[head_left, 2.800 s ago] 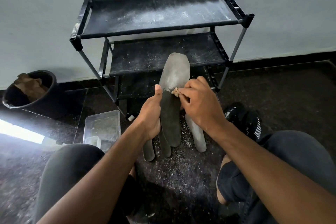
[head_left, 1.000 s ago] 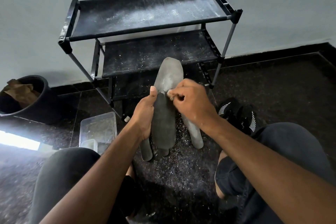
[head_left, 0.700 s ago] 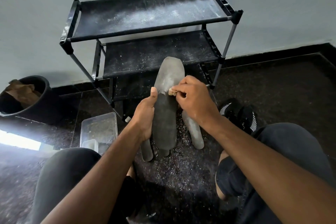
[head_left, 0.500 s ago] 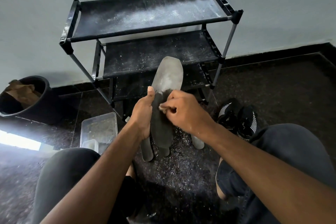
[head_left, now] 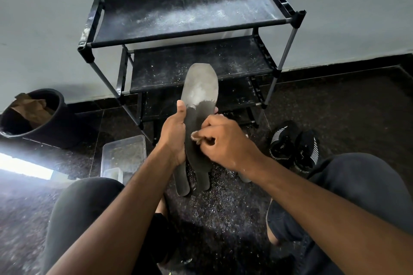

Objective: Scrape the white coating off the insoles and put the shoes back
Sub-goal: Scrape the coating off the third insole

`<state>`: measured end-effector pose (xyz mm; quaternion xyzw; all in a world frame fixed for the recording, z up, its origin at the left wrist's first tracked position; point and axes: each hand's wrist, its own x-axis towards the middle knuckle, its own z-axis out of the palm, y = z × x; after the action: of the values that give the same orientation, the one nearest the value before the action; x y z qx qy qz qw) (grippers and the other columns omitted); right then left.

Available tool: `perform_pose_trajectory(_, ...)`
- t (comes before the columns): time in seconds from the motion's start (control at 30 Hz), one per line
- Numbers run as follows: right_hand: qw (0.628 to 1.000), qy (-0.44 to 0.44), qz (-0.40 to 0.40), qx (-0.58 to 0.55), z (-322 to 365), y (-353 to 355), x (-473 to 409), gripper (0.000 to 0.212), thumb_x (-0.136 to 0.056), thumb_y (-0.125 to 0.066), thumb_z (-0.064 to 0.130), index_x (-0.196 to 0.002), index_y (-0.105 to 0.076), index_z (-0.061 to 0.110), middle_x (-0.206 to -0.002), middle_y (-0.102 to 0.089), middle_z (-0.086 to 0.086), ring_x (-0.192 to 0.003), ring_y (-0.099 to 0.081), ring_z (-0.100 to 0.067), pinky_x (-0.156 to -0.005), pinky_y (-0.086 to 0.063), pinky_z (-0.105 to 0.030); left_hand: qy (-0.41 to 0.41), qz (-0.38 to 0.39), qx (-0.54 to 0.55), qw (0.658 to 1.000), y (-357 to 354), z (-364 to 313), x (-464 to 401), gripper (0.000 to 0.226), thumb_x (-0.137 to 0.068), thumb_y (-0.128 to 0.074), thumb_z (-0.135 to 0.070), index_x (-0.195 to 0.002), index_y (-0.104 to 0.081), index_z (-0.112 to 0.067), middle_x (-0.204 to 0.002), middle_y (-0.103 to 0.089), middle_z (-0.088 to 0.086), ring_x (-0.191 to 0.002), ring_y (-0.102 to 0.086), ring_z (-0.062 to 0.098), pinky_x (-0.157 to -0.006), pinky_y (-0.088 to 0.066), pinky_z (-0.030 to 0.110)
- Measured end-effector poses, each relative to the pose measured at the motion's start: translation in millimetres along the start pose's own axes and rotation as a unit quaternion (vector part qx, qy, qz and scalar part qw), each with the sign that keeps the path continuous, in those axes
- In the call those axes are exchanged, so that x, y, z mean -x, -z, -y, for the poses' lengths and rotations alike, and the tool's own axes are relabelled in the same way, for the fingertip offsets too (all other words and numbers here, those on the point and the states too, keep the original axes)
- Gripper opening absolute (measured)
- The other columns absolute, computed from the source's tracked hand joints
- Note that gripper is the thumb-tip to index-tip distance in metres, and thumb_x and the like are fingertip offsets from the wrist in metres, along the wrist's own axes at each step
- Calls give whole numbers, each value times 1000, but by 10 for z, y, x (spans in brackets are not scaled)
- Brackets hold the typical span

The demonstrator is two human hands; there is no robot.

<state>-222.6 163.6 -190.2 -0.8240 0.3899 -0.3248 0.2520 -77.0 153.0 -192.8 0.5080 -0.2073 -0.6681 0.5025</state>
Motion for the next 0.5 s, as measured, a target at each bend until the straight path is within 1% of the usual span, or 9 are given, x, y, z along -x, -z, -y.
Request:
perform_pose_trajectory(0.03, 1000, 12, 16, 5, 11, -15, 10, 12, -84, -71, 7, -93, -79, 8, -88, -59, -1, -87, -54, -12, -85, -51, -33, -1, 4, 2, 1000, 12, 2, -3, 73, -108, -30, -57, -128, -64, 4, -129, -69, 24, -123, -67, 35, -109, -50, 46)
perform_pose_trajectory(0.1, 998, 48, 27, 41, -12, -20, -6, 11, -84, -72, 11, -93, -79, 9, -89, -57, -1, -91, -51, -14, -89, -48, -37, -4, 3, 9, 1000, 44, 9, -25, 75, -108, -32, -59, -133, -62, 5, -132, -67, 24, -125, -66, 35, -110, -49, 46)
perform_pose_trajectory(0.2, 992, 90, 41, 76, -52, 15, -45, 16, -89, -71, 17, -101, -78, 9, -99, -56, -2, -99, -48, -17, -96, -45, -39, -5, -5, 27, 1000, 77, -7, -46, 72, -107, -36, -59, -137, -61, 2, -135, -66, 22, -125, -66, 35, -110, -49, 47)
perform_pose_trajectory(0.3, 987, 114, 63, 99, -83, 43, -54, 20, -94, -67, 23, -107, -76, 11, -103, -54, -2, -102, -49, -18, -103, -42, -41, 4, 1, 47, 999, 105, -11, -58, 76, -105, -36, -62, -138, -61, 1, -136, -66, 22, -127, -64, 37, -116, -44, 52)
perform_pose_trajectory(0.37, 987, 104, 64, 102, -101, 25, -49, 17, -94, -67, 16, -105, -76, 8, -102, -55, -4, -102, -52, -20, -100, -46, -43, 11, 11, 57, 998, 98, 11, -61, 78, -106, -34, -63, -138, -60, 3, -137, -65, 24, -128, -63, 39, -117, -42, 53)
perform_pose_trajectory(0.43, 991, 79, 47, 95, -99, 5, -49, 13, -92, -67, 7, -102, -76, 4, -99, -57, -7, -97, -54, -20, -91, -51, -42, 20, 19, 54, 998, 49, 40, -42, 79, -106, -32, -63, -137, -60, 4, -135, -65, 24, -127, -64, 38, -115, -45, 50)
perform_pose_trajectory(0.5, 995, 56, 19, 85, -87, 13, -72, 13, -91, -67, 6, -101, -76, 4, -95, -58, -8, -93, -56, -20, -87, -52, -40, 27, 8, 41, 999, -10, 75, -18, 73, -106, -35, -61, -134, -64, 0, -128, -70, 22, -118, -69, 33, -108, -51, 48)
